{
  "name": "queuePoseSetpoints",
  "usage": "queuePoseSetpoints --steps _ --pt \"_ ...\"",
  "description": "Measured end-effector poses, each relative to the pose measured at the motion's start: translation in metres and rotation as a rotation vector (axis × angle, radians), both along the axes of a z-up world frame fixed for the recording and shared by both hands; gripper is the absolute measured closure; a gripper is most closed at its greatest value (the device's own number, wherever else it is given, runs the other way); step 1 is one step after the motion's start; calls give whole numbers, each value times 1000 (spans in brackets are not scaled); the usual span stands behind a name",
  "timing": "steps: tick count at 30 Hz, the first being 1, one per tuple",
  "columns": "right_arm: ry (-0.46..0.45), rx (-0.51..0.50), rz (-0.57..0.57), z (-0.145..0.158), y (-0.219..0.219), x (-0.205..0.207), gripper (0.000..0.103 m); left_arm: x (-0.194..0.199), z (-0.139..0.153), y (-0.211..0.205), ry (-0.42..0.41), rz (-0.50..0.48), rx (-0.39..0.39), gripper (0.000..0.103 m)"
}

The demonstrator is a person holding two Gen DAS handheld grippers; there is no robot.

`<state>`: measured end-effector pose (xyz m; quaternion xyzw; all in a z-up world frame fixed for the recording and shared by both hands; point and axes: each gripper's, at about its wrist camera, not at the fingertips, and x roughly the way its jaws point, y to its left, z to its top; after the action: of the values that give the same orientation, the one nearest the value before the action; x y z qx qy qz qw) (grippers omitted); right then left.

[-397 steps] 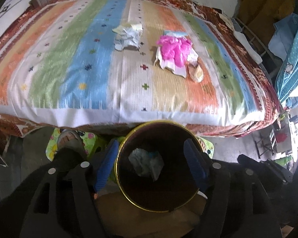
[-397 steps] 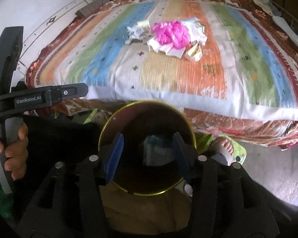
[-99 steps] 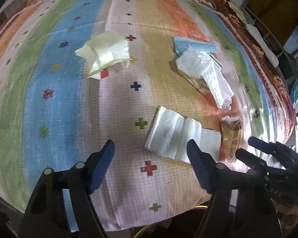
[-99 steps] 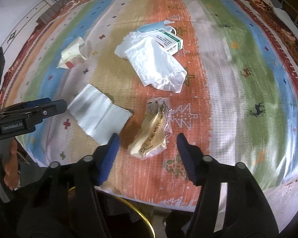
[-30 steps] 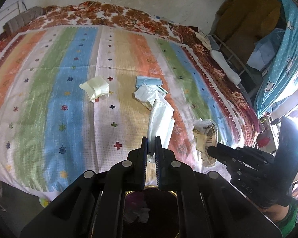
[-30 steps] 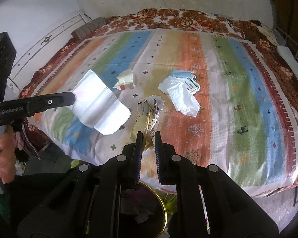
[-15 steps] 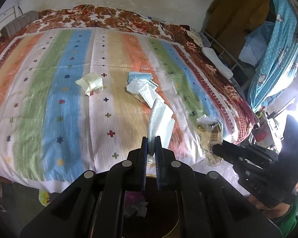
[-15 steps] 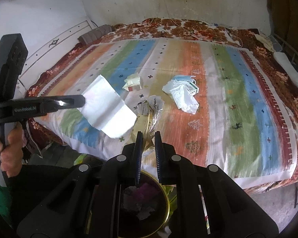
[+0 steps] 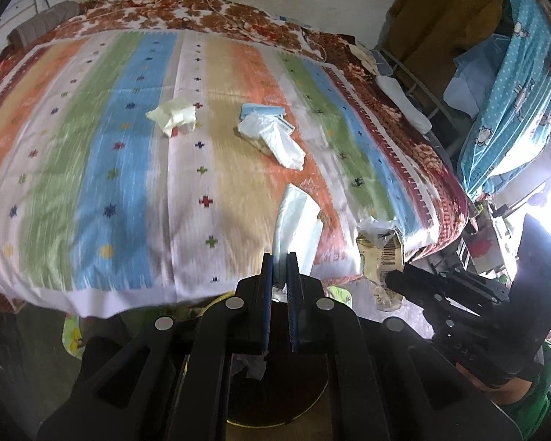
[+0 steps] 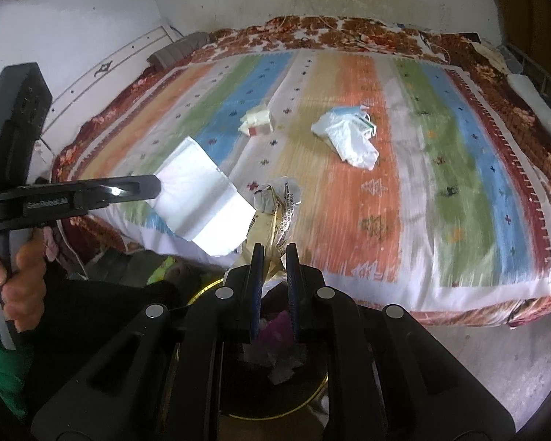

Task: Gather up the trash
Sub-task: 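Hold both items over the bin and open both grippers, then move both open tools back over the bed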

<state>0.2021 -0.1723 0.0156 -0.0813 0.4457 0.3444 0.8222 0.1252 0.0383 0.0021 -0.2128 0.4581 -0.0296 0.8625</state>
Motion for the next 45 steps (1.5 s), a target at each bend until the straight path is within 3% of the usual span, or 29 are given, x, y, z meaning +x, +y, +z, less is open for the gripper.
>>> queuePoseSetpoints --steps 9,21,29,35,37,39,41,45 --pt "12 -59 6 -18 4 -18 92 -16 -12 -8 30 3 16 96" --pt "51 -152 16 -45 4 -36 92 -25 -39 -24 137 0 64 96" --pt "162 -205 31 -73 9 -42 92 -27 -64 -38 231 -13 121 96" --pt "180 -238 23 -82 10 -40 89 -23 -81 -35 293 0 84 96" --pt "195 -247 22 -86 10 -38 85 -22 -84 -34 304 8 75 92" --pt "209 -239 18 -87 10 -36 76 -21 -86 -31 305 24 62 69" --pt "213 -236 13 -87 9 -35 69 -21 -84 -26 291 46 49 57" --pt "211 -215 4 -83 7 -32 63 -21 -81 -22 281 67 36 56"
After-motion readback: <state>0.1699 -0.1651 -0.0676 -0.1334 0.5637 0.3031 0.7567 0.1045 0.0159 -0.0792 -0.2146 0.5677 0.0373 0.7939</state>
